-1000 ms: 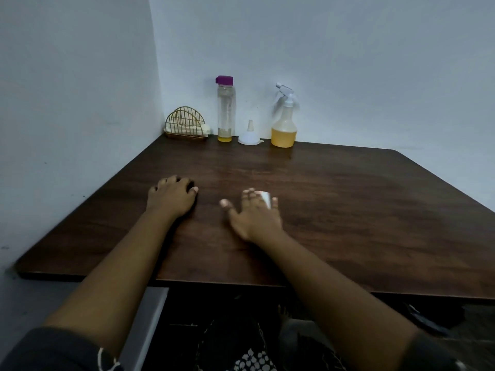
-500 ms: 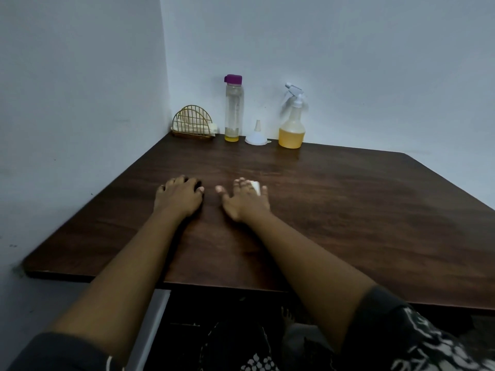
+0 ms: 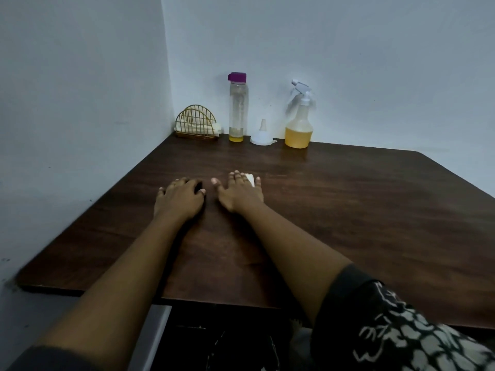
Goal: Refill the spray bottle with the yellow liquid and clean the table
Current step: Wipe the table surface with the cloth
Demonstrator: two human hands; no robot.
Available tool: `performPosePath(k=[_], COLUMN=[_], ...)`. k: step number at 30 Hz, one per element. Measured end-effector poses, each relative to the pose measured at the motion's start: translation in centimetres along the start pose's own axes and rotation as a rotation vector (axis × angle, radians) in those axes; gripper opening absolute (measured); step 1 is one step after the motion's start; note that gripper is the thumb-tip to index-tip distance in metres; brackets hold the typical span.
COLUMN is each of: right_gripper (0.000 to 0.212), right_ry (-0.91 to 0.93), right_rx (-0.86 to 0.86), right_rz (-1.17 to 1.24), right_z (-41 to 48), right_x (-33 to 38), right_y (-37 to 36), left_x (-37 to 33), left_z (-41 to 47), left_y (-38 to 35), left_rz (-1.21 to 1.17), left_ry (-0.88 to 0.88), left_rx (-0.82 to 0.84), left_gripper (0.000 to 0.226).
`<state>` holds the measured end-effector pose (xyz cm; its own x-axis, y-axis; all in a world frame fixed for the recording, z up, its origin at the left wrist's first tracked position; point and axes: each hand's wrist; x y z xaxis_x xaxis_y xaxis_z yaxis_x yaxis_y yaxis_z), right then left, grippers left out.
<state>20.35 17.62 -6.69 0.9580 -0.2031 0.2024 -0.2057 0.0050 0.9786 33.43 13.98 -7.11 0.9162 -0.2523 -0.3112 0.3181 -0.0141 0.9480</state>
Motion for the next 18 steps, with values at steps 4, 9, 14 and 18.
performPosePath(k=[4, 9, 14, 18], right_gripper=[0.078, 0.080, 0.081, 0.080], right_ry=[-0.156, -0.375, -0.164, -0.011], right_rx=[-0.058, -0.035, -0.054, -0.009], right_rz=[0.011, 0.007, -0.024, 0.011], right_z=[-0.1, -0.8, 2.9, 5.0], right_x=[-5.6, -11.4, -4.9, -0.1], right_y=[1.4, 3.0, 1.4, 0.3], left_x=[0.0, -0.3, -0.3, -0.3], left_z=[0.4, 0.6, 0.7, 0.8], left_y=[-0.1, -0.2, -0.3, -0.4], left_rz=[0.014, 0.046, 0.058, 0.065], left_ry=[0.000, 0.004, 0.012, 0.017], left_rx=[0.026, 0.035, 0.031, 0.027], left_gripper=[0.049, 0.050, 0.050, 0.050])
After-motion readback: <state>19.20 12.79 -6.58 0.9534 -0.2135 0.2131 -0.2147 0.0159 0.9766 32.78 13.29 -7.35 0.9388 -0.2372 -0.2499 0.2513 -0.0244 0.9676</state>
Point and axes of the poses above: each hand's wrist, its own z-axis towards the middle knuckle, its own y-axis out of the back of the hand, x = y × z, and after that the axes turned 8 degrees about y, right-handed
